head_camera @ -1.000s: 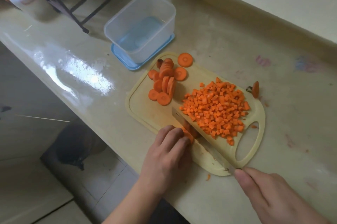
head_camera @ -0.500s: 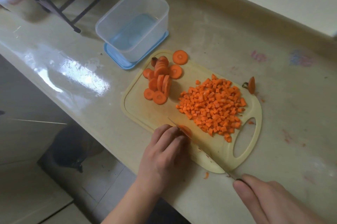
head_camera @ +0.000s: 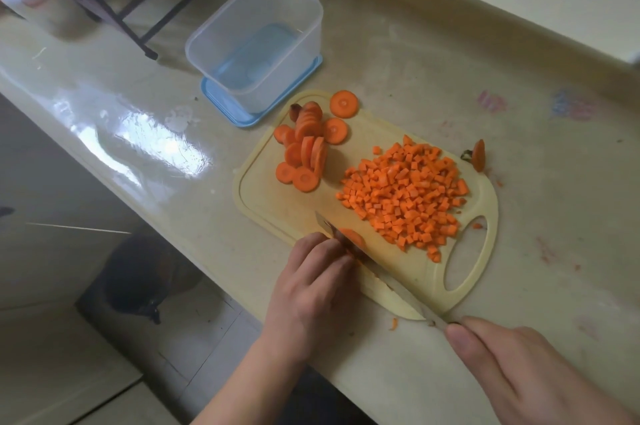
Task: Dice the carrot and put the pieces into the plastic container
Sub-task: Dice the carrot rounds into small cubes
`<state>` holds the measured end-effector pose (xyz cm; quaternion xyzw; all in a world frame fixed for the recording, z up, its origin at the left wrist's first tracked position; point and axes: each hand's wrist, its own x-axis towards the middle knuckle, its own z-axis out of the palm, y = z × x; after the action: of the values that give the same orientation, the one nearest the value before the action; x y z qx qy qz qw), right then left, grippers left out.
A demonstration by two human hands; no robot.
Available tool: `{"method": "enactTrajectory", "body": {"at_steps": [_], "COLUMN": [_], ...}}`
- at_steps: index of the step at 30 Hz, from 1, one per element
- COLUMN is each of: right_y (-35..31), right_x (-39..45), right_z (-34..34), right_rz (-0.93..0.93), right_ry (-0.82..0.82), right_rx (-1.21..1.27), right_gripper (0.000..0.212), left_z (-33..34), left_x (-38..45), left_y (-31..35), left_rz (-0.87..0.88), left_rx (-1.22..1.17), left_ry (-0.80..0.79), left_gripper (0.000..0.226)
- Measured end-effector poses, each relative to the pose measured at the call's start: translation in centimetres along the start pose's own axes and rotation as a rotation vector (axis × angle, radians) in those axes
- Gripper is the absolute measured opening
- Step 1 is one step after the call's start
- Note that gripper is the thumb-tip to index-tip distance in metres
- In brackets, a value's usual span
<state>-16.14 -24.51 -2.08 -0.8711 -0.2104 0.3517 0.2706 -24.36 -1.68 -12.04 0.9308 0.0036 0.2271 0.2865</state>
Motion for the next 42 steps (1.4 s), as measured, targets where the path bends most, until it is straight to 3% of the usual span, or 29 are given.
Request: {"method": "enactTrajectory", "body": {"at_steps": [3,9,14,18,23,27,33,42], "right_y": [0.2,0.1,-1.0,-1.0,-0.6,-0.4,0.2,-0.7], "right_x": [-0.6,0.2,2.3,2.0,1.0,0.4,-0.5,2.0], "right_z": [-0.2,0.8,1.2,0.0,-0.3,-0.5,-0.1,1.2], "right_rz": [0.027,0.048,-0.057,-0.036,-0.034,-0.010,0.043,-0.027], "right_ry": [0.005,-0.057,-0.027,-0.011,-0.027,-0.045,-0.028,-0.020], "right_rx": [-0.032,-0.124,-0.055,0.081,0.047,-0.006,-0.055,-0.039], "right_gripper": [0.082,0.095,0.068,0.054,0.070,0.088,0.086,0.074], "left_z": [0.0,-0.1,-0.3,-0.6,-0.2,-0.2,-0.1,-0.5], "left_x": [0.0,0.3,0.4,0.1,-0.2,-0.5,-0.7,-0.4], "left_y": [0.1,0.2,0.2,0.3,-0.1,-0.3,-0.4,-0.1], "left_rz": [-0.014,-0.025,-0.030,-0.004,-0.030,-0.004,-0.021,-0.034], "left_rx": [-0.013,-0.008,-0.013,0.012,-0.002,-0.012,-0.004,-0.021], "left_ry": [0.011,0.022,0.024,0.024,-0.001,-0.016,-0.017,-0.020], "left_gripper": [0.020,0.010,0.009,0.009,0.027,0.025,0.025,0.030]}}
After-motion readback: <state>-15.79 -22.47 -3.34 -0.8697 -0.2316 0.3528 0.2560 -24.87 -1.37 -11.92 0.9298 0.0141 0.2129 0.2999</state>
